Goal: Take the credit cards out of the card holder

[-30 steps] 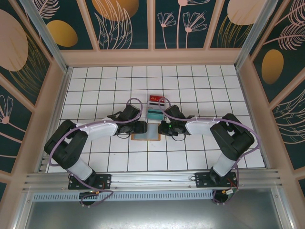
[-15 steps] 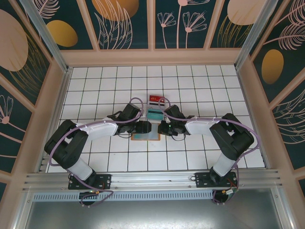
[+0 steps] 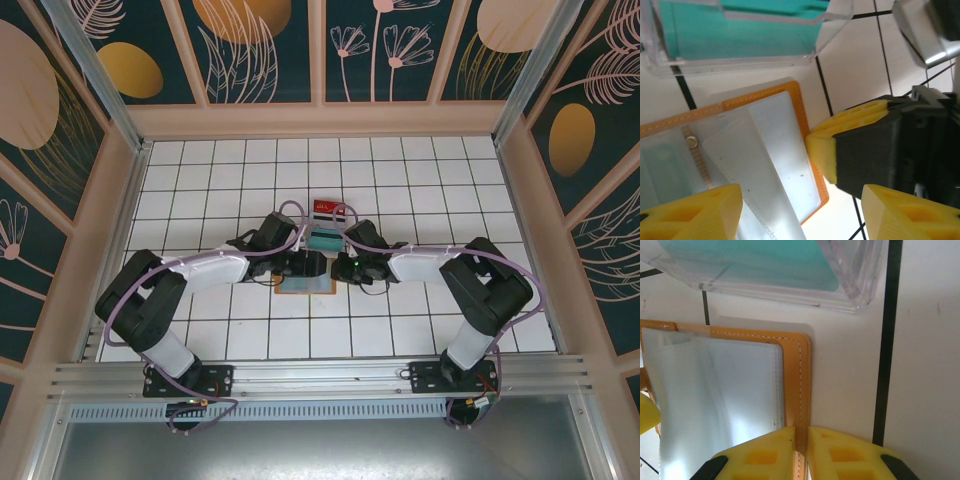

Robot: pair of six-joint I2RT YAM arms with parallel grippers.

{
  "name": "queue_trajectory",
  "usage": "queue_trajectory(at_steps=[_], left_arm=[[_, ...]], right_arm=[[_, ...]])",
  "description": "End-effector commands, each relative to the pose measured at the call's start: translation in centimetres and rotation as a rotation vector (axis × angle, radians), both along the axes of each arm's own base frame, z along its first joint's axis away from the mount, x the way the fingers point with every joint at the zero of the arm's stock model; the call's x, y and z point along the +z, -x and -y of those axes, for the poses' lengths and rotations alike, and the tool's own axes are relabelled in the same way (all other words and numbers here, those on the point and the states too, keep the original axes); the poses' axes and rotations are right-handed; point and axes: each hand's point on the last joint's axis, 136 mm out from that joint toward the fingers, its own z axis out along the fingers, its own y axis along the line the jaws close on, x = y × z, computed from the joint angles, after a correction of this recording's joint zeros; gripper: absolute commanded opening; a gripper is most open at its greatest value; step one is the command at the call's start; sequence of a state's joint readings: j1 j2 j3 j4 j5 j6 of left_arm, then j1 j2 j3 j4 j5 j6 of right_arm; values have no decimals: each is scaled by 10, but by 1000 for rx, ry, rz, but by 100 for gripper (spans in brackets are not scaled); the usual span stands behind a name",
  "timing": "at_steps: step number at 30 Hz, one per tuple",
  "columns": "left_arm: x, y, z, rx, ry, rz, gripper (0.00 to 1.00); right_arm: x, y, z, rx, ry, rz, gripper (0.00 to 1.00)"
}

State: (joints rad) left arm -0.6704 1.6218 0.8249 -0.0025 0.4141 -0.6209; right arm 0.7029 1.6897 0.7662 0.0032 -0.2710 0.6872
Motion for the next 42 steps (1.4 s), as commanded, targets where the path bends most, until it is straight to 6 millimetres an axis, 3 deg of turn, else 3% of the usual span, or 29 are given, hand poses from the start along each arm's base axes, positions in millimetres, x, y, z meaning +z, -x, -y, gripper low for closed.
queue_trajectory(at_steps=[1,5,8,15,26,42], left_arm=[[33,-7,8,-16,58,84,65],[39,-16,-13,80,9,123,65],[28,-23,-37,151,-76,128,65],[-7,-24,-67,213,-226,74,65],[-32,-23,-78,238,-310,38,65],[-50,-15,-65,184,-269,-36,65]], right_arm=[[-34,4,16,-35,99,-34,16],[-35,5,16,-35,102,-36,16],[-35,5,16,-32,102,-37,16],[-35,4,15,-31,101,-37,16],[-36,4,15,-30,102,-40,16],[-38,4,15,-27,103,-44,16]])
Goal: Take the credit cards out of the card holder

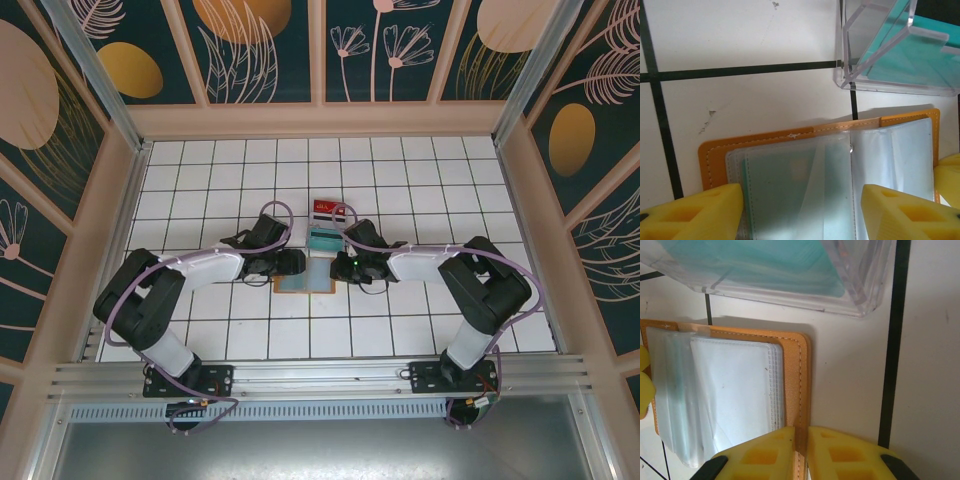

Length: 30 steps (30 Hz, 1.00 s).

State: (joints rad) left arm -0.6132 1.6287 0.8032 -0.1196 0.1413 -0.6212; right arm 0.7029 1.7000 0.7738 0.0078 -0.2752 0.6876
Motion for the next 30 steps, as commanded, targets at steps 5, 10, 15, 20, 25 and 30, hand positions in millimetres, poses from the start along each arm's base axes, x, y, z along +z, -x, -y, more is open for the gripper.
queue_trajectory(at_steps=[5,10,15,20,25,30], left_arm=[[-8,12,14,-61,74,-64,68],[4,11,24,-93,129,-44,73],[9,11,29,-112,157,-39,76],[17,9,32,-119,174,-23,78],[19,6,24,-97,128,-6,84],[21,5,19,-84,102,8,85]], right_arm=[[-38,6,16,-28,106,-43,16],[-39,6,16,-28,107,-46,16],[-39,5,15,-27,108,-46,16],[-40,5,16,-28,109,-48,16],[-40,5,16,-29,111,-47,16],[-37,2,21,-47,121,-37,17]])
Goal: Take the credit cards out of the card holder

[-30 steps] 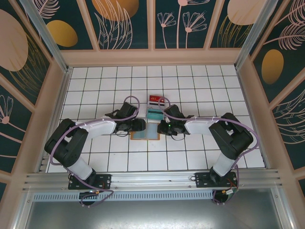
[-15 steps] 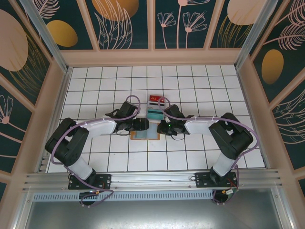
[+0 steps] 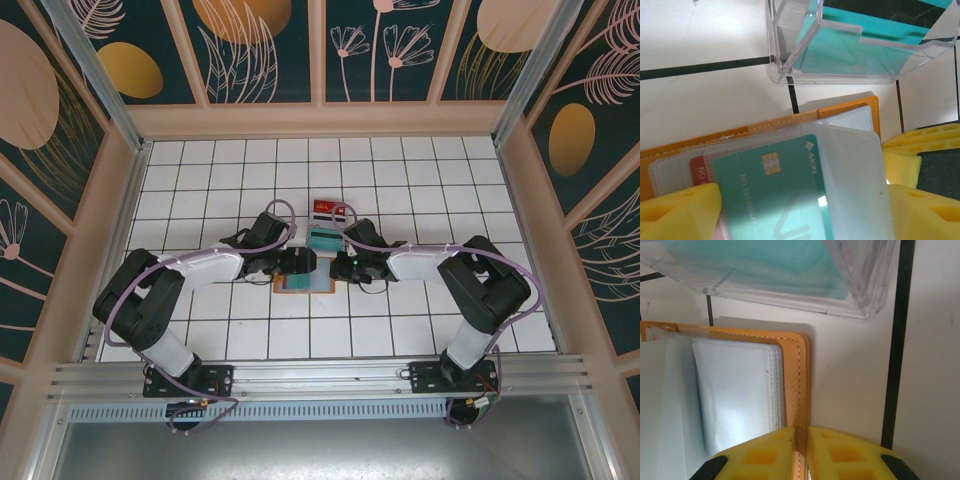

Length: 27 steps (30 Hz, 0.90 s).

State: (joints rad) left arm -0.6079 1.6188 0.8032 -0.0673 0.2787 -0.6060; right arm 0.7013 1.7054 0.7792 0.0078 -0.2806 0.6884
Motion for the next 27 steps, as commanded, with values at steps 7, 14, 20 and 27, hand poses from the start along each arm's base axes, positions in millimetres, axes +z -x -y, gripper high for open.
queue_trajectory(at_steps=[7,14,20,27], left_arm=[[16,-2,-6,11,-25,41,86],[22,-4,-14,25,-60,68,84],[20,-6,-30,55,-131,97,70],[28,-7,-29,39,-104,122,66]], right_arm=[[-20,-6,38,-120,147,12,26],[17,-17,35,-157,89,90,29],[49,-21,3,-92,-40,136,29],[74,-16,-36,0,-121,189,29]])
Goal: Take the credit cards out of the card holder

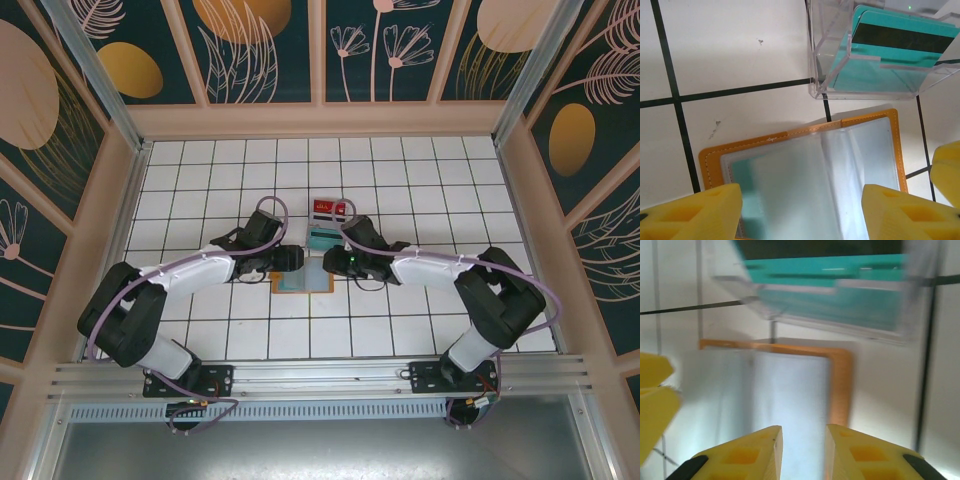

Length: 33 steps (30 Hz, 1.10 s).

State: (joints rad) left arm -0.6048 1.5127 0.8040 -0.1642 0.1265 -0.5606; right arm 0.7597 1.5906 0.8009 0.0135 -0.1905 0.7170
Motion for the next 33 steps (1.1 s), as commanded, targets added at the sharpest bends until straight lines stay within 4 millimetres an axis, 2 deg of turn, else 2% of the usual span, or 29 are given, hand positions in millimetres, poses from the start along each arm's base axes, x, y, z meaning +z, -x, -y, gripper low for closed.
queue_trajectory(at_steps=[1,6,11,17,22,28,33], left_arm=[[10,0,3,-29,33,18,67],[7,1,21,-58,109,-25,67],[-5,4,14,-47,66,-48,67],[-18,3,-4,12,-27,-61,70],[-26,8,0,-1,-10,-98,68],[-33,9,-8,35,-45,-109,67],[-34,13,3,-2,12,-133,65]], right_arm=[[24,-8,-19,20,-66,49,29],[19,-7,-12,4,-39,43,29],[18,-6,-3,-17,-27,47,30],[16,-4,0,-22,-24,43,30],[14,-3,1,-25,-21,39,30],[12,-2,3,-29,-17,33,30],[11,-1,3,-30,-17,32,30]])
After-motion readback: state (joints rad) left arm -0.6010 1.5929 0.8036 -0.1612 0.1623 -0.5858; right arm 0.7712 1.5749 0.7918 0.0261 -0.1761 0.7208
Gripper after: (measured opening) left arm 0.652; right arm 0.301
